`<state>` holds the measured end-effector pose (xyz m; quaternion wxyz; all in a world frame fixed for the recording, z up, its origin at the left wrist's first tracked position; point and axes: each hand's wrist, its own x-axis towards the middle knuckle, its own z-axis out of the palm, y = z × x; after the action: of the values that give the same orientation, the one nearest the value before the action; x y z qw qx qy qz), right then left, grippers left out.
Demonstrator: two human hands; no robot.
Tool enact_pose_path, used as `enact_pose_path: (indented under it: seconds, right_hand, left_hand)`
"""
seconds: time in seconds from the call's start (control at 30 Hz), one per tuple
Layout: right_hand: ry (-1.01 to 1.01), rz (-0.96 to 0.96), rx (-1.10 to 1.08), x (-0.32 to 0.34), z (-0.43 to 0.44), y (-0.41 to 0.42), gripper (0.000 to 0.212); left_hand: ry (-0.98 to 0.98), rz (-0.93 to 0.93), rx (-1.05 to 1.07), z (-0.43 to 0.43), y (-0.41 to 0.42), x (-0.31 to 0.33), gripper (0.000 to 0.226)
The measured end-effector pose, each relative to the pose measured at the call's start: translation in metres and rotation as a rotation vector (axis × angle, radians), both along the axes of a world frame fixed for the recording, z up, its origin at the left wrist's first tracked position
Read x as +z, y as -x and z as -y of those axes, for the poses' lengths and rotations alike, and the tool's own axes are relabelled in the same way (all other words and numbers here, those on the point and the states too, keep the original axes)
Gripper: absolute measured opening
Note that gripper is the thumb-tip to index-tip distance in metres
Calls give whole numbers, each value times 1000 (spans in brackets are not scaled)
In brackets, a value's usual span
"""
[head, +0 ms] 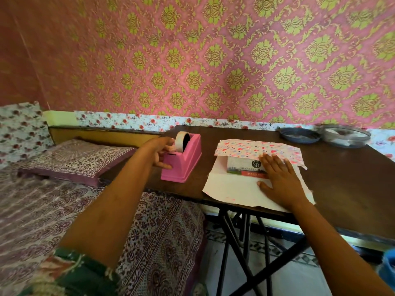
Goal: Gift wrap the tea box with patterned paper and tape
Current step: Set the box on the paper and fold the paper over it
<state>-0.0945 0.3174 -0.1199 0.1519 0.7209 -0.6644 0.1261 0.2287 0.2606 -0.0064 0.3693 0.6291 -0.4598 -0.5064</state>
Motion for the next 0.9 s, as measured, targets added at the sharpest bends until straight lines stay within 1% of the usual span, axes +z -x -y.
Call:
enact_pose_path:
  seconds: [0.13, 0.23, 0.3, 0.4, 0.47, 0.53, 0.6, 0.73, 0.9]
  right_hand:
    - [28, 19, 9, -3, 2, 1, 82]
    - [34, 28, 18, -4, 3, 2, 91]
    - [28, 22, 11, -4, 3, 1, 89]
    - [38, 24, 11, -5, 4, 2, 90]
    - [45, 26, 16, -5, 4, 2, 91]
    - [46, 22, 15, -5, 3, 2, 91]
    - [45, 21, 10, -5, 3, 1, 92]
    - [44, 18, 3, -5, 4, 1, 92]
    - [47, 27, 4, -6, 5, 2, 93]
  left_hand:
    - [44, -141, 48, 0, -4, -7, 16]
    - [90, -289, 73, 0, -4, -6, 18]
    - [100, -325, 74, -1, -3, -6, 27]
    - [171, -352, 140, -5, -3, -18, 38]
    - [217, -382, 195, -9, -4, -32, 39]
    - [255, -416, 210, -15, -7, -46, 29]
    - [291, -405, 200, -20, -8, -56, 7]
    - [327, -241, 194, -26, -10, -65, 12]
    - [323, -191, 164, -26, -12, -71, 11]
